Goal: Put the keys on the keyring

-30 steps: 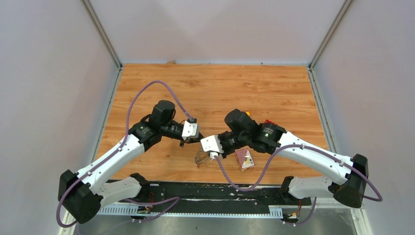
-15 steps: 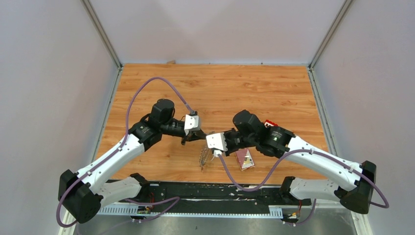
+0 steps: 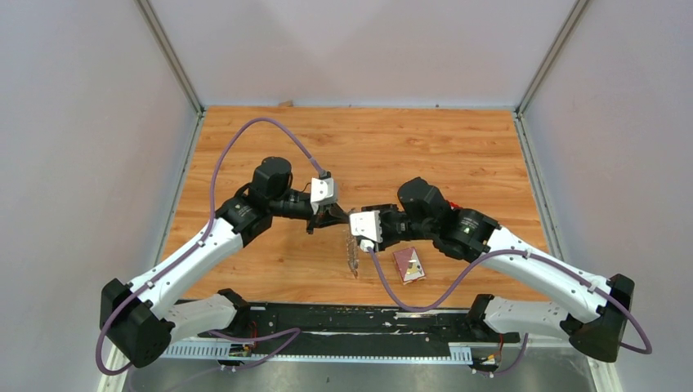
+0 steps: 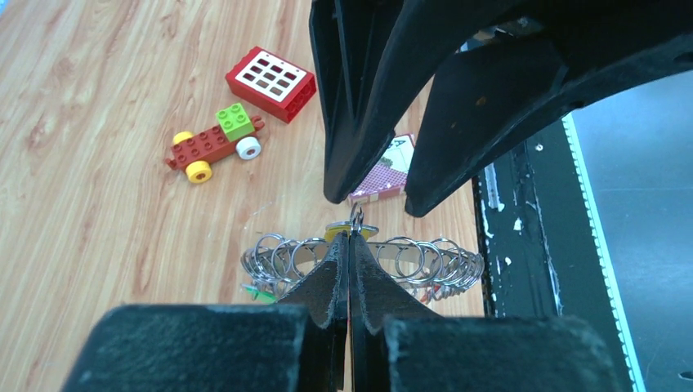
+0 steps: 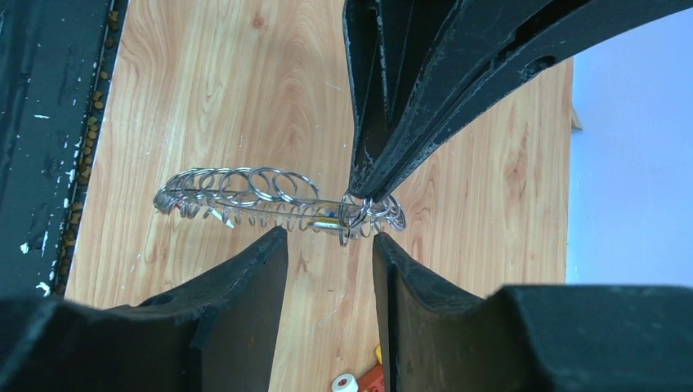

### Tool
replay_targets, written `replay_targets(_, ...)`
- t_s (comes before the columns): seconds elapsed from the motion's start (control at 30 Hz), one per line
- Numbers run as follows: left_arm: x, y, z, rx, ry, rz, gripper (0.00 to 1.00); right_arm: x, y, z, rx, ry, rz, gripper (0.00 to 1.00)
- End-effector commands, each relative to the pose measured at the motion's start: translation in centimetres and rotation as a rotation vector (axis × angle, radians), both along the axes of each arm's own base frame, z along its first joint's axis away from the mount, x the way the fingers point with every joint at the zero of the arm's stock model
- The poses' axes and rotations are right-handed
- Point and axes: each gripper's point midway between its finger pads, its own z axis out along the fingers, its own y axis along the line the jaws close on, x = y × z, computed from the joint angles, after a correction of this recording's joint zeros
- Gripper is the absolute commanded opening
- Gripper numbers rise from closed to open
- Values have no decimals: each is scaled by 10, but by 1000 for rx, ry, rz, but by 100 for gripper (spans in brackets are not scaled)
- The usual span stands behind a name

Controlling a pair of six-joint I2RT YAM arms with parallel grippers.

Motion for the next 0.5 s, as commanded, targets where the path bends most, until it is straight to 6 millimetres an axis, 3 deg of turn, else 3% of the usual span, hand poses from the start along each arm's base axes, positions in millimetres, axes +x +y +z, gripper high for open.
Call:
replay_targets(0.0,-2,-8,31,-86,-30,-30,0,13,5,10,32,-45,-36,40)
replay_targets(0.47,-1,-8,36,-99,-19,-10,0,16,4,2,8,-55,-43,12)
